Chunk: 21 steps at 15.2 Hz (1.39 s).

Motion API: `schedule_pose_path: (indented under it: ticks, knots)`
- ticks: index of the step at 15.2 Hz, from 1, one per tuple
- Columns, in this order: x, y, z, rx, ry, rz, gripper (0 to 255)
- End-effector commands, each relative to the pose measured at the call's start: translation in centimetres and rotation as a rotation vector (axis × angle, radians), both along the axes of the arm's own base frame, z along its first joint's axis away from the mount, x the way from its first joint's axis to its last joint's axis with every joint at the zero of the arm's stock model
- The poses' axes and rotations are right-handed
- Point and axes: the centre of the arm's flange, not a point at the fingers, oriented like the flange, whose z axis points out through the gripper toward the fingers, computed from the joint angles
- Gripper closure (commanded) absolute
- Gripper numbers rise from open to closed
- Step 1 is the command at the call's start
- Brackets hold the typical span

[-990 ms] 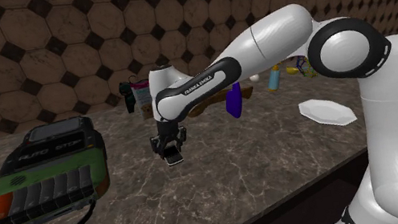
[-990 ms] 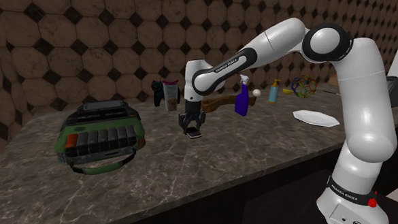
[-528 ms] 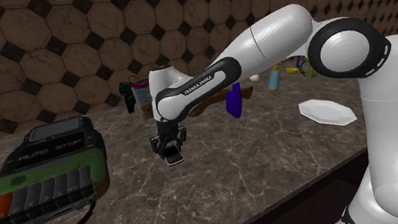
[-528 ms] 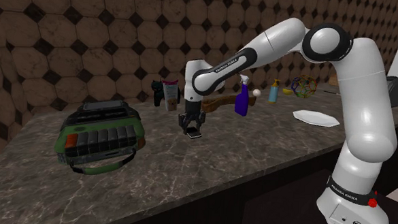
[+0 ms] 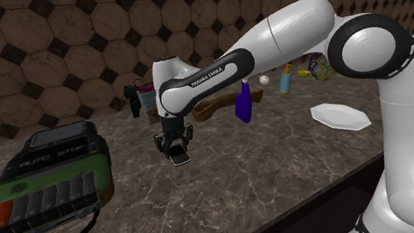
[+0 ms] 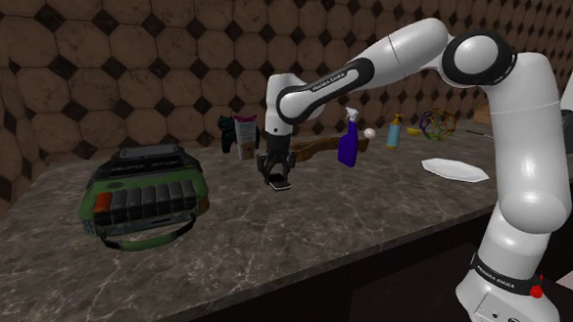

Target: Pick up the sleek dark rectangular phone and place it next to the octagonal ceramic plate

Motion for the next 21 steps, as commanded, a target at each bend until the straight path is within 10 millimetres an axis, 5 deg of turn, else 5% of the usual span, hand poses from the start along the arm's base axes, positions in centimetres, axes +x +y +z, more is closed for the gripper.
schedule_pose_path:
  ticks: [1,9,21]
  knots:
    - [0.0,-0.1,1.1,0.000,0.000,0.000,255]
    - [0.0,-0.1,4.9,0.000,0.000,0.000,255]
    - [-9.5,-12.7,5.0,0.000,0.000,0.000,255]
